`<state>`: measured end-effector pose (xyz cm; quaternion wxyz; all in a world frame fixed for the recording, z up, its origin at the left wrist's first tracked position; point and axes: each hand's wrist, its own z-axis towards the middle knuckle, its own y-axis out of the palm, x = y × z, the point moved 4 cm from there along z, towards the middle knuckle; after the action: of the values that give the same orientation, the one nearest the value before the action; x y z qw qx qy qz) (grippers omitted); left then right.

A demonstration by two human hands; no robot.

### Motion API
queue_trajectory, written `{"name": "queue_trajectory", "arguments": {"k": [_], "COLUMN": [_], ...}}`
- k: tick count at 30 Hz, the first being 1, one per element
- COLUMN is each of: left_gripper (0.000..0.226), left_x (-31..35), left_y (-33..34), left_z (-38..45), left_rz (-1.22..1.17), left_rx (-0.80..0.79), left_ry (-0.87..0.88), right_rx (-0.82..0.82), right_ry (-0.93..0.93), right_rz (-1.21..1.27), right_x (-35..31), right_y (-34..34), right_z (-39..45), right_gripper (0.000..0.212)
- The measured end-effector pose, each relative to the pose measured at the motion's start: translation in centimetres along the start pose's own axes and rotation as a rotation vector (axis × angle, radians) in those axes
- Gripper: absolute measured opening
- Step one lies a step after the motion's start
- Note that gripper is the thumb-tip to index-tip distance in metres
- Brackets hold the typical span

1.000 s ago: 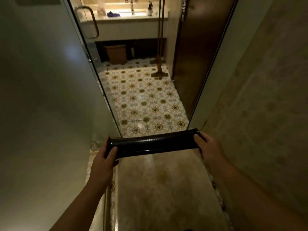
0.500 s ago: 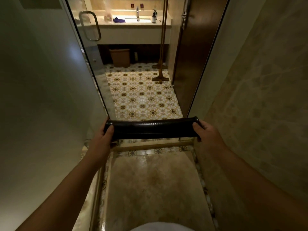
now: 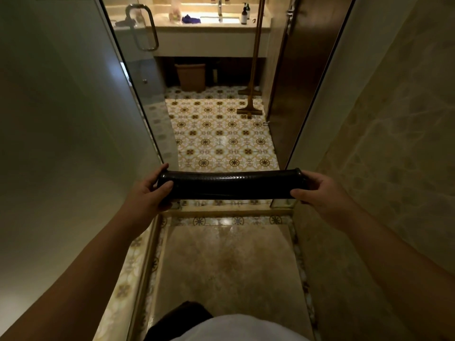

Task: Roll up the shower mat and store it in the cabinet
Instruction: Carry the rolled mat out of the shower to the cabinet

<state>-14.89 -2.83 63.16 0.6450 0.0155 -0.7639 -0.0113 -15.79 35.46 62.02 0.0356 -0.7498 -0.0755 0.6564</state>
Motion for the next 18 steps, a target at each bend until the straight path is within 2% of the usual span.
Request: {"name": "queue_trajectory", "arguments": {"k": [3, 5, 9, 18], "left_gripper": [0.049, 0.049, 0.046, 0.046], "left_x": [0.1, -0.2, -0.9, 1.1], "left_y": [-0.4, -1.1, -2.7, -6.8], "left_z": [1.9, 3.9, 9.6, 25.5], "left_rz": [-0.006, -0.028, -0.033, 0.014], "left_rx": [0.016, 0.027, 0.035, 0.020], "left_ry": [-0.003, -0.023, -0.021, -0.005], "right_rx": [0.029, 0.040, 0.095, 0.179], "right_ry": [0.023, 0.017, 0.009, 0.072], "right_rz": [-0.011, -0.005, 0.035, 0.067], "right_x": [-0.1, -0.1, 0.3, 0.2], "right_y": [0.4, 1.1, 2.5, 5.3], "right_z": [2.7, 4.8, 10.4, 25.0], "right_gripper": [0.045, 0.033, 0.022, 0.028]}}
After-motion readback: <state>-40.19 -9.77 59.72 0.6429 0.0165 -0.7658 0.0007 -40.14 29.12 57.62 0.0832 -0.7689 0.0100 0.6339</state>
